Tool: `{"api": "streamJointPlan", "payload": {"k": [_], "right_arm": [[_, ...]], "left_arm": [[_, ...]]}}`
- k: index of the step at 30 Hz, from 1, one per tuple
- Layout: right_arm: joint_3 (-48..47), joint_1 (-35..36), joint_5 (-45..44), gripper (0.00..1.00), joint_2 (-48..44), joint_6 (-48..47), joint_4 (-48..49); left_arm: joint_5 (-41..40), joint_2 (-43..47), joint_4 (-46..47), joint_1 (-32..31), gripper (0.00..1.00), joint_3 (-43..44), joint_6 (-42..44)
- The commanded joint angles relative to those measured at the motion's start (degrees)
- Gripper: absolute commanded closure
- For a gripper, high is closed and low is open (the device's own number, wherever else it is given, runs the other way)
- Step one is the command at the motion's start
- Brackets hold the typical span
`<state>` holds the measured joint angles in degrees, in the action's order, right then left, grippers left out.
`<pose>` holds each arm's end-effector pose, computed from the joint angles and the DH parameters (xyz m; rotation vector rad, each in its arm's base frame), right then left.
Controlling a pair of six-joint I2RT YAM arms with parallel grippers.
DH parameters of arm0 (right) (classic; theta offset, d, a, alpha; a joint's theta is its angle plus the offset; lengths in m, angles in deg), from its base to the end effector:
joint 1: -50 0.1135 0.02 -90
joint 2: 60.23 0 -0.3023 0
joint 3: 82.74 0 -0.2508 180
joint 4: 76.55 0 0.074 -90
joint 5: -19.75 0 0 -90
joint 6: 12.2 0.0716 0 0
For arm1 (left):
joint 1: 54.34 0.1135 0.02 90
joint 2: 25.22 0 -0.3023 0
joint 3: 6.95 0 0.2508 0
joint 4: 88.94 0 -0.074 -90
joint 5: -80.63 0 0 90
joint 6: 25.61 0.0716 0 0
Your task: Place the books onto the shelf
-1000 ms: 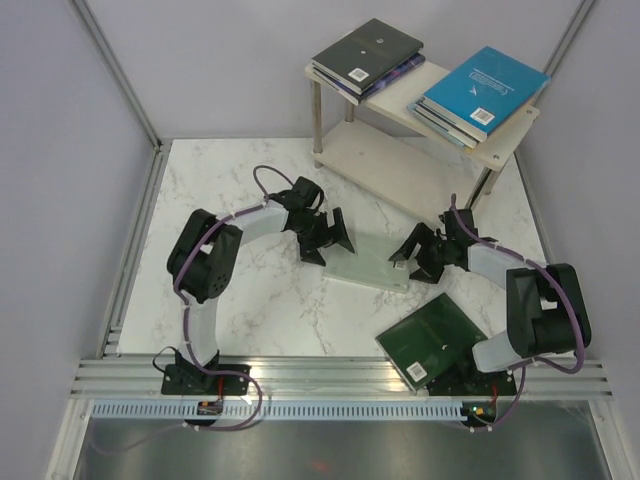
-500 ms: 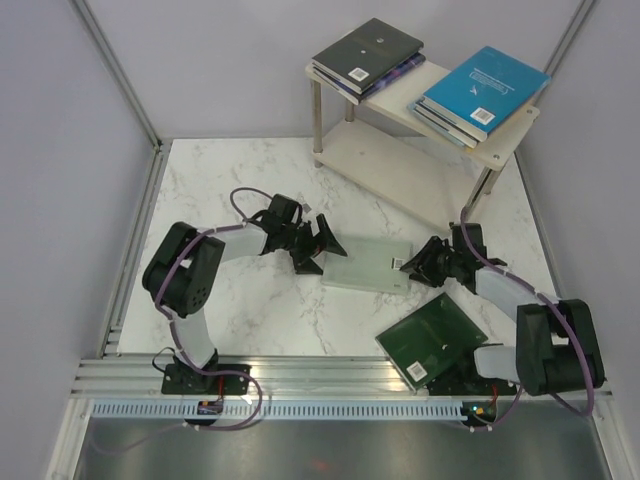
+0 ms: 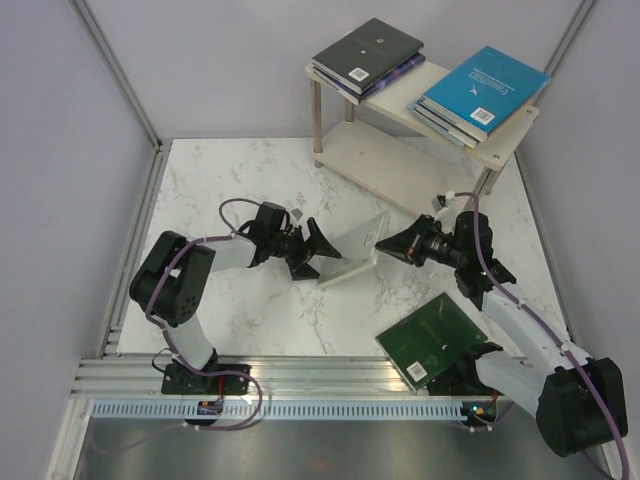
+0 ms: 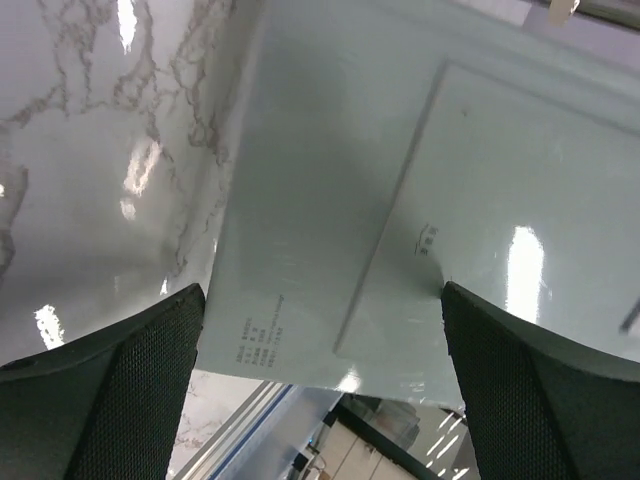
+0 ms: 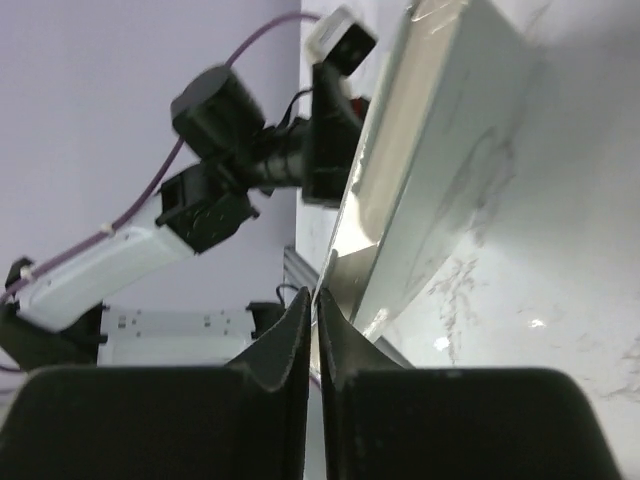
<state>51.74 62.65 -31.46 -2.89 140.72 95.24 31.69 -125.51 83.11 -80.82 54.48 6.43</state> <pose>0.2090 0.0929 0.2722 0.4221 2.1134 1.4795 0.2985 -0.2012 0.1603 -0.3439 2.6816 -1.4530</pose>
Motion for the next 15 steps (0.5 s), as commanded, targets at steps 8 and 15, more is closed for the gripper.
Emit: {"api": "streamJointPlan", "payload": {"k": [8,15], "right_arm": [[-11.38,29.62,1.47,1.00,2.43,-6.64,-14.04],[-22.16,32.27,-5.00,0.95,-2.75,-19.03,-42.74]], "left_arm": [[6.93,0.01,1.06,3.88,0.01,5.39,3.01],[5.35,-3.42,-13.09,7.23,0.02,14.27,13.12]]}}
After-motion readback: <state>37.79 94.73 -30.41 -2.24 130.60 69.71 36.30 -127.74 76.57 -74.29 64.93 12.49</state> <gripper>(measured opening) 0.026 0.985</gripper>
